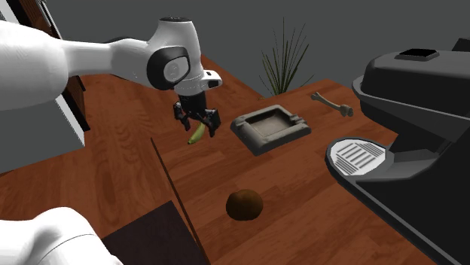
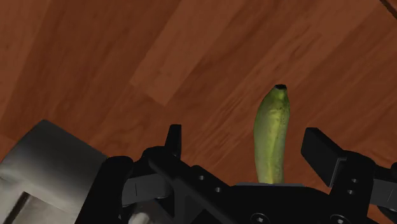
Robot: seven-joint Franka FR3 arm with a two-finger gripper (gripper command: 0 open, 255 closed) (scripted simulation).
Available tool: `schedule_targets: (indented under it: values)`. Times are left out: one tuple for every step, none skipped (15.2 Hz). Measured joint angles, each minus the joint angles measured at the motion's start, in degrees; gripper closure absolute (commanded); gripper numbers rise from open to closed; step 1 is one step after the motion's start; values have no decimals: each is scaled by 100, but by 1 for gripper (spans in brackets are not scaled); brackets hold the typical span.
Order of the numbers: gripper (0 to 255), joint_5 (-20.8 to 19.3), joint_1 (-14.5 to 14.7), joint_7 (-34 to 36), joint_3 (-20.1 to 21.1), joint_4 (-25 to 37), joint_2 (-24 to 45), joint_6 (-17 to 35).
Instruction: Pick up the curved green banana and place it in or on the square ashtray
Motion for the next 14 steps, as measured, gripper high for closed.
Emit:
schedule_targets:
  values:
    - [0,6,69,-102,47,37,114,128]
    - [0,16,146,-184,109,88,221,236]
    - [0,17,213,-279,162,144,349,359]
    - [0,21,265,-342,205,177,425,441]
    - [0,17,289,-373,230,195,494,512]
    - [0,16,299,-395,240,164,537,594]
    - [0,16,306,-400,250,124,559,661]
    - [0,13,308,-400,260,87,598,739]
    - [0,13,306,-417,255,6,607,830]
    - [0,10,305,-413,263,-44,648,920]
    - [0,6,307,-399,277,-85,693,1008]
    - [0,1,306,-391,285,-108,728,1065]
    - [0,-3,303,-395,284,-122,750,1101]
    - [0,-4,302,-396,284,-130,755,1114]
